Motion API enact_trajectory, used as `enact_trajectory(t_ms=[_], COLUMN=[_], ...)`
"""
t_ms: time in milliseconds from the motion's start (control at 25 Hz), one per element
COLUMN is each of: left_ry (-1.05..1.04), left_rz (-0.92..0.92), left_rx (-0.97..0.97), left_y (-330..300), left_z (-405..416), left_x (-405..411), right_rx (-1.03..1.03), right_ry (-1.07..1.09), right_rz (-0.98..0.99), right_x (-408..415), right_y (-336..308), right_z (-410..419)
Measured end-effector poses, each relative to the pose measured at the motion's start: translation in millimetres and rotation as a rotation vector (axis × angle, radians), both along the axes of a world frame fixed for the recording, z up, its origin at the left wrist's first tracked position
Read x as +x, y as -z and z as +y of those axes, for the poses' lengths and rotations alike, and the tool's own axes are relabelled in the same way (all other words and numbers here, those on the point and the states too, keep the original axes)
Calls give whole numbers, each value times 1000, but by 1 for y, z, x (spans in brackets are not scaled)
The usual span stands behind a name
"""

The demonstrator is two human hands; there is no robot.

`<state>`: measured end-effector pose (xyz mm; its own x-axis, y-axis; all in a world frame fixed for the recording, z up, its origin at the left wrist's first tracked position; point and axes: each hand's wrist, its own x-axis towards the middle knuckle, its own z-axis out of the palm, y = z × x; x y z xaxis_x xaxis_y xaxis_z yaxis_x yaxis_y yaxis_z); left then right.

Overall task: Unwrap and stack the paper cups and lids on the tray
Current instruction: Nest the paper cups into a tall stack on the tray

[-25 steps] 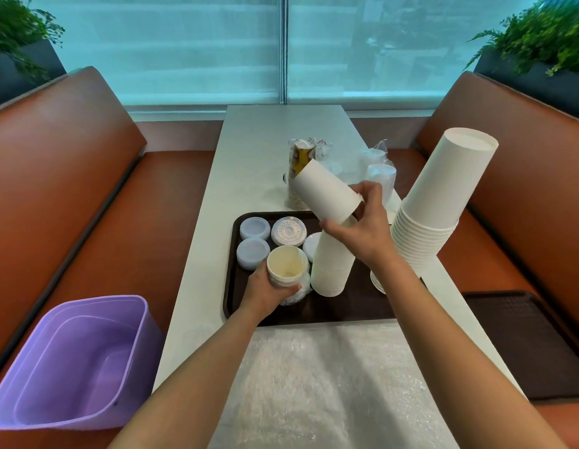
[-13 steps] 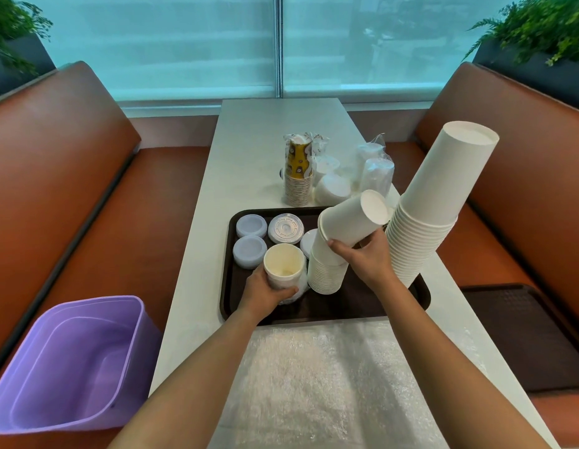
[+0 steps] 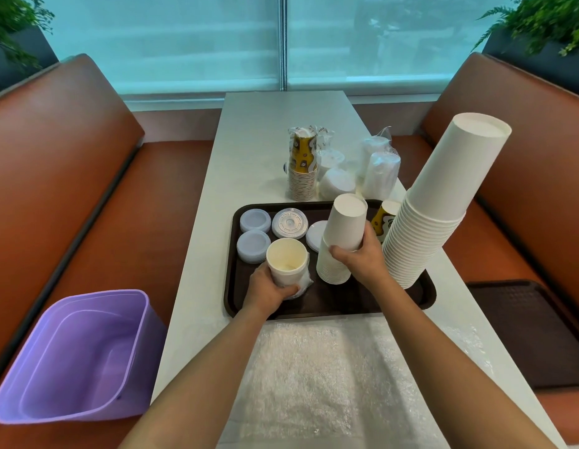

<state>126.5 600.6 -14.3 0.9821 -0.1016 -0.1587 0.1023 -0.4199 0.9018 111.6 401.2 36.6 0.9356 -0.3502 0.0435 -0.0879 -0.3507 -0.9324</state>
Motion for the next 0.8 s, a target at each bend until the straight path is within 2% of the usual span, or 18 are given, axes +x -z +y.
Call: enact_trajectory(t_ms=[80,120,240,280,320,360,440,520,560,640,680,800], left_ry=[-39,-51,-63,-68,-59,-40,23,58,65,150,186,197], left_rz=[-8,-14,-7,-19,-20,-31,16,88,103,92,97,125], left_rx=[10,14,20,4,-11,5,-12,-95,-109,-103,-67,-124], left_y=[1,2,1,0,-3,-2,-9,-15,-14,-15,-13,-12], left_z=[1,2,5,5,6,7,7,12,15,25,30,36], left_x=[-1,-1,-4,-5,-6,-7,-11,-17,-16,-10,-6,-2], right_rx=[-23,-101,-546,-644,-700,-715,-587,-277,-109,62,72,47], right_ry=[14,74,220,153,22,-122,-333,-391,-393,-399,-409,-388], right_rz=[-19,-98,-669,-816,-875,-815,-425,-14,101,177,188,217], right_x=[-3,-8,-25,-28,-29,-29,-27,-25,-23,-20,-18,-17], right_y=[-3,-6,-27,-34,-38,-40,-32,-14,-3,15,22,33], right_z=[-4,-3,17,31,47,64,88,92,90,80,76,75])
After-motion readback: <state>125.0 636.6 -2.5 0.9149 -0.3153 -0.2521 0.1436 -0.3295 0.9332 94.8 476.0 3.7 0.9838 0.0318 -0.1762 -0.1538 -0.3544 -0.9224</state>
